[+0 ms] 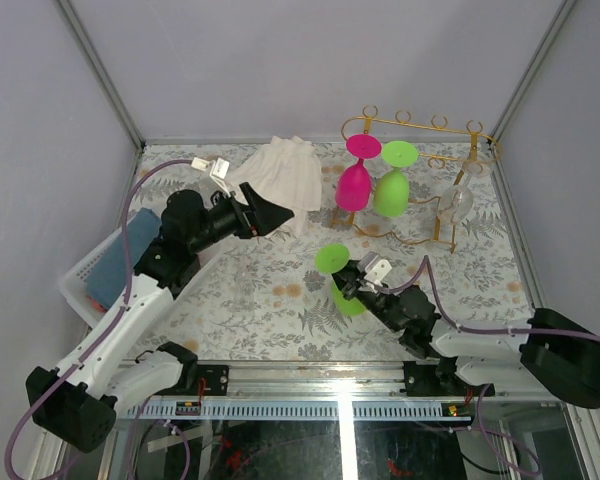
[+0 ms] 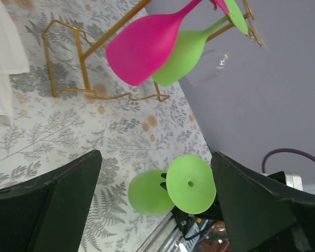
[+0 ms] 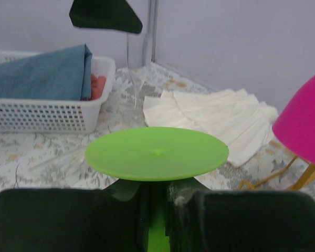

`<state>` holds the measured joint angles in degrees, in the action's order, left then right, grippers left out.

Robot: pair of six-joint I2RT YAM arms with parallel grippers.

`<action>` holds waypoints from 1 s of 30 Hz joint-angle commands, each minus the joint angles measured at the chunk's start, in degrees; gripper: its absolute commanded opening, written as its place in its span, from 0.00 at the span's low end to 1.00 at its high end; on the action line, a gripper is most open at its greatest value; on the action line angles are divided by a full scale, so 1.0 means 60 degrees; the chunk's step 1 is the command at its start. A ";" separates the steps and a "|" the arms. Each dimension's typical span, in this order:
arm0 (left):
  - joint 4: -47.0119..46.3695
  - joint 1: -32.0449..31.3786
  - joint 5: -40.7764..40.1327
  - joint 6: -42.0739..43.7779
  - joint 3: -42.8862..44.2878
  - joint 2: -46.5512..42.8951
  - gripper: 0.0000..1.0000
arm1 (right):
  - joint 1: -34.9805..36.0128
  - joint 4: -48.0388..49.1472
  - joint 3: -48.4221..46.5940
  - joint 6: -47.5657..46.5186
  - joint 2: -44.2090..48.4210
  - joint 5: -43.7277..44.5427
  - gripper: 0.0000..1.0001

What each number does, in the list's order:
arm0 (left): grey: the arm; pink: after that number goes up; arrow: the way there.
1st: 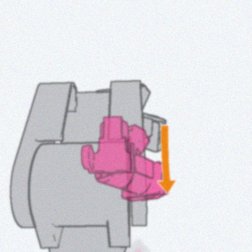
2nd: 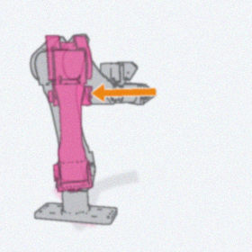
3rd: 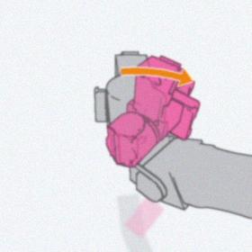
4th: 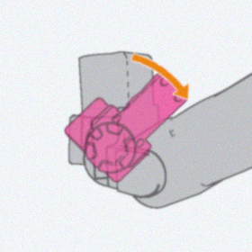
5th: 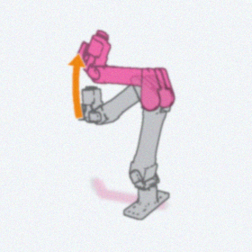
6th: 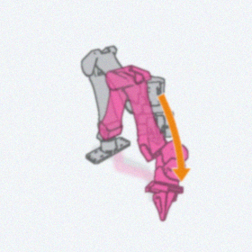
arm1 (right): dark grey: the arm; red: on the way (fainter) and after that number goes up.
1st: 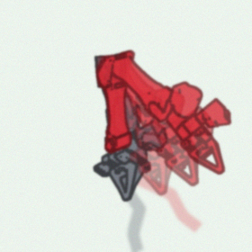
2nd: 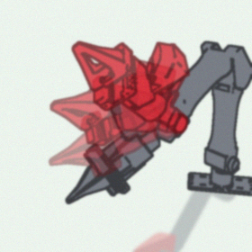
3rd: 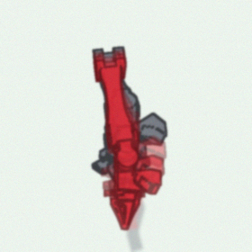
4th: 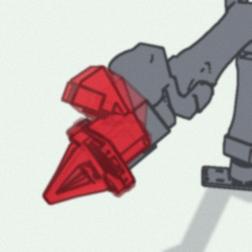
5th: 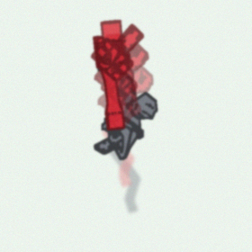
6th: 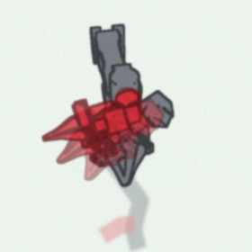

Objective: Place the wine glass upside down on the wine glass rack
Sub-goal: Pick up the wine glass at the center of the board.

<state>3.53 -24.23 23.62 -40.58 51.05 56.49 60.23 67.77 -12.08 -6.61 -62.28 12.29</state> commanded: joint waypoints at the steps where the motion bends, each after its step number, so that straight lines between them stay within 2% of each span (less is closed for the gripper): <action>1: -0.1061 -0.0197 0.0612 -0.0668 -0.0194 -0.0064 0.83 | 0.0069 0.3707 -0.0773 -0.0686 -0.0859 -0.0063 0.00; 5: -0.1254 -0.0386 0.0720 -0.0912 -0.0260 -0.0077 0.82 | 0.0055 0.4972 -0.1143 -0.1078 -0.1644 -0.0086 0.00; 11: -0.1557 -0.0592 0.0824 -0.1243 -0.0396 -0.0084 0.79 | 0.0046 0.4966 -0.1821 -0.1444 -0.2140 -0.0214 0.00; 22: -0.2321 -0.1113 0.0989 -0.1670 -0.0466 0.0140 0.66 | 0.0051 0.4988 -0.2327 -0.1503 -0.2937 -0.0584 0.00; 30: -0.2450 -0.1444 0.0868 -0.1768 -0.0592 0.0180 0.64 | 0.0048 0.4985 -0.2535 -0.1615 -0.3125 -0.0577 0.00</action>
<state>-7.05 -32.08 28.10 -50.33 48.18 57.52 60.27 88.16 -24.49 -14.66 -80.95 9.39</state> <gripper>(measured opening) 0.644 0.154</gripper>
